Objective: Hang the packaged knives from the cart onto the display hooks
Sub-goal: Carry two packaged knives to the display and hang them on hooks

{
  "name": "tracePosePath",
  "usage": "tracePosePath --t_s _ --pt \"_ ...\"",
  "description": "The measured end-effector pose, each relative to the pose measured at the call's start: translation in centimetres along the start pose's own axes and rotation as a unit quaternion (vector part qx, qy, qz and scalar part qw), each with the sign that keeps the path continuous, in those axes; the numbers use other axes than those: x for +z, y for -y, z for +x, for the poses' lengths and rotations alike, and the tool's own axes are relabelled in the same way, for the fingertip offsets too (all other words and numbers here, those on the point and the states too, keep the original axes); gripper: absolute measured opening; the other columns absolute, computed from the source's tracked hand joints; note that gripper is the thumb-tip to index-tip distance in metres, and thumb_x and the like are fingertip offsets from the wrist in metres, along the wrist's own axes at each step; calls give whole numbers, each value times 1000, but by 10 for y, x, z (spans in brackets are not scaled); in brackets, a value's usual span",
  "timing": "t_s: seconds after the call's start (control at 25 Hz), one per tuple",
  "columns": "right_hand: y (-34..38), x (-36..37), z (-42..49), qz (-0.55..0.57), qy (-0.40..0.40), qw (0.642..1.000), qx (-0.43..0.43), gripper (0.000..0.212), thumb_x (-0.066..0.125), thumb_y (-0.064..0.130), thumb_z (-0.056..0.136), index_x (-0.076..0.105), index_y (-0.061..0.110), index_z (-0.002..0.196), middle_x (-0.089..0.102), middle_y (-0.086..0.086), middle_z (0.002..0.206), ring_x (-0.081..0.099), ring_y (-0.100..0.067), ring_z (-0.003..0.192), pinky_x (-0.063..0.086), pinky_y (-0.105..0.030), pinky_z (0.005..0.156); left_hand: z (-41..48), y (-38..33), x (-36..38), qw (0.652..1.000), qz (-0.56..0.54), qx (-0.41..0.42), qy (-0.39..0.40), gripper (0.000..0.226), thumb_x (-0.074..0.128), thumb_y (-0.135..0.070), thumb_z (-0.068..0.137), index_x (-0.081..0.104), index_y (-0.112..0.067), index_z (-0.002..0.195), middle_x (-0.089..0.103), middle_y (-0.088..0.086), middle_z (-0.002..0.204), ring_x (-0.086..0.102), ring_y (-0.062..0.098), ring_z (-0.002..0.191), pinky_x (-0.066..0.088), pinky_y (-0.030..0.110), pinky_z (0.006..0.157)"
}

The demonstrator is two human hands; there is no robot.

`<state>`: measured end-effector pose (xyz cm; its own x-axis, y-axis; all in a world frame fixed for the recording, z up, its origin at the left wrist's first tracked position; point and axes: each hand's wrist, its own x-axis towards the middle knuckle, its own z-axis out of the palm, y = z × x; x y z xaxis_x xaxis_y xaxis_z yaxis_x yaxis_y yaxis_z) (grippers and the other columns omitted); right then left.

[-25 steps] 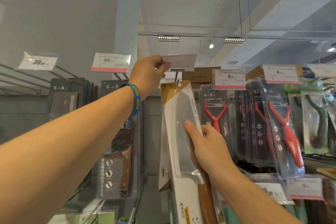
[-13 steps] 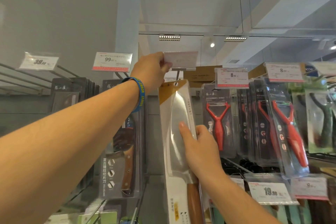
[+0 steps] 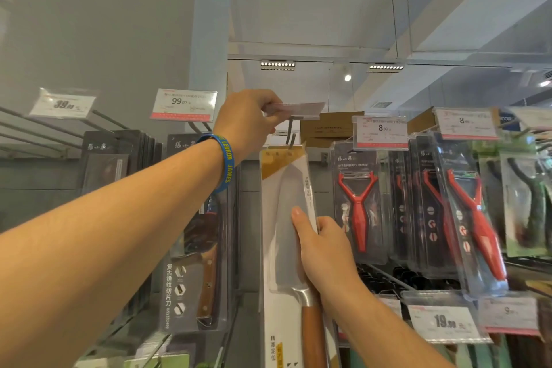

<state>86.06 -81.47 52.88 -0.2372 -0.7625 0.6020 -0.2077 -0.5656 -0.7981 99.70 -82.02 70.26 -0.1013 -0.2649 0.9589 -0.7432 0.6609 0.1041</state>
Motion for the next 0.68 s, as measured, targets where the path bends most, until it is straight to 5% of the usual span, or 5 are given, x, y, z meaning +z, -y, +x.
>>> tracePosePath --t_s 0.2,0.32,0.68 --pt "16 -8 13 21 -14 999 -20 41 56 59 96 61 19 94 69 -1 92 69 -17 84 60 -37 76 -2 3 0 1000 -2 4 -5 23 63 -40 94 71 -20 102 70 -2 92 68 15 77 54 29 74" --pt "6 -2 7 -10 10 1000 0 37 56 57 97 58 20 91 65 3 84 64 -11 74 53 -24 63 -3 3 2 1000 4 7 -12 22 63 -41 93 71 -22 101 68 -5 92 68 13 71 52 25 66" --pt "3 -4 10 -21 -28 998 -46 41 55 60 96 60 20 95 66 2 87 64 -14 78 54 -34 70 -3 7 5 1000 -1 2 -20 18 62 -37 95 68 -22 104 66 -4 96 66 18 82 47 22 69"
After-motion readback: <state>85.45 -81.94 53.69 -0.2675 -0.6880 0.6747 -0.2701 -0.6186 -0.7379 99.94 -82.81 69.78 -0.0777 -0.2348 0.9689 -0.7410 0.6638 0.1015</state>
